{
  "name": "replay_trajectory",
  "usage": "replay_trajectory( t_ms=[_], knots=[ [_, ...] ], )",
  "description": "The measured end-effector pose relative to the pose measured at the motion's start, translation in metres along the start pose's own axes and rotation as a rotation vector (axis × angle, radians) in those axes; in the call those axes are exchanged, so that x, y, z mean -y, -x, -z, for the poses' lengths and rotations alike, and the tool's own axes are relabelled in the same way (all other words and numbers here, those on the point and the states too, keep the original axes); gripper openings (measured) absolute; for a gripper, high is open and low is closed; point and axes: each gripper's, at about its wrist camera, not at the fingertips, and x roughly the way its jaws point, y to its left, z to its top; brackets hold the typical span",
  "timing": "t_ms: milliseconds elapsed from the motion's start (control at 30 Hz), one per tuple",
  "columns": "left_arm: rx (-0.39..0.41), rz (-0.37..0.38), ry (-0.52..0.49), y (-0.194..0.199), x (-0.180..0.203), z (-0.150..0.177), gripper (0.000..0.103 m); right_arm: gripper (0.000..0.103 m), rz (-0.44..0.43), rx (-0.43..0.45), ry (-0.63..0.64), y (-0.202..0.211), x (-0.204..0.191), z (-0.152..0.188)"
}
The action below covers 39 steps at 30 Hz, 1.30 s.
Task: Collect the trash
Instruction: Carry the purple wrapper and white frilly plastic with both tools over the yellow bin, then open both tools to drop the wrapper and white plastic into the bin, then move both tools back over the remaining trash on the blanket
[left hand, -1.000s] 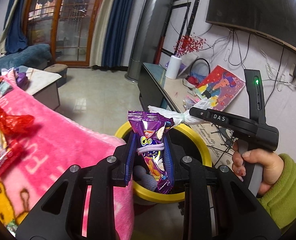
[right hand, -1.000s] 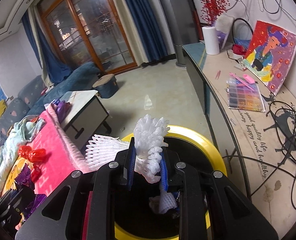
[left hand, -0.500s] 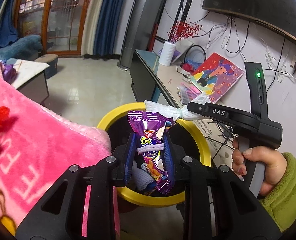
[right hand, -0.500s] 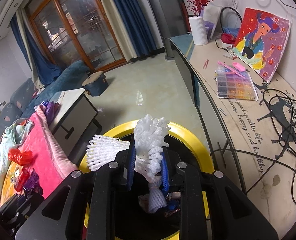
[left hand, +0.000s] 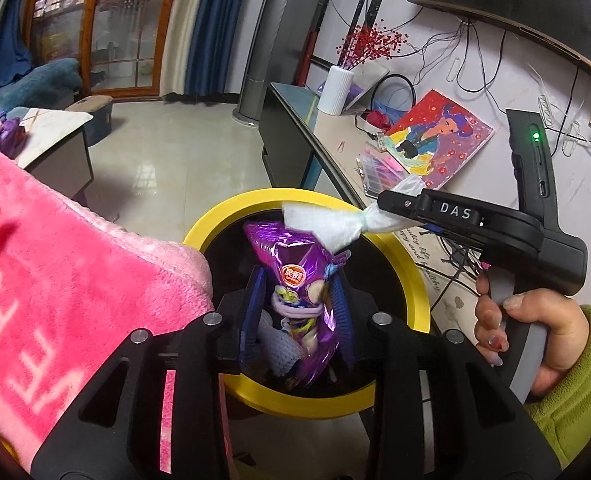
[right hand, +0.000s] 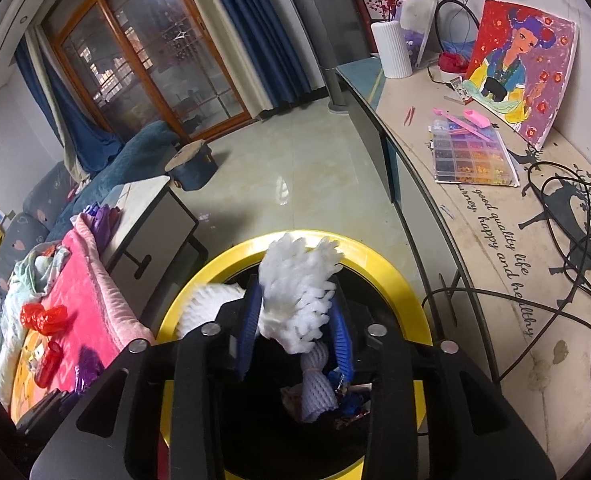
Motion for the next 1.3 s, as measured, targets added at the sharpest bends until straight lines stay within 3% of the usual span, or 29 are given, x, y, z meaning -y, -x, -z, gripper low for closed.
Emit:
replay_trajectory(
  t_ms=[367,900,1300],
  knots=[
    [0.039,-0.038,0.04,0.014,-0.008,-0.002,0.092,0.054,0.007,0.022,-0.009,0.005,-0.002,-0.003],
    [0.119,-0.143,0.076,0.055,-0.029,0.003,0.092,0.059,-0.016,0.031,0.032,0.014,-0.024,-0.001],
    [0.208,-0.254,0.136,0.099,-0.062,0.007,0.092,0.06,-0.098,0.028,0.141,0.032,-0.077,0.009]
  ],
)
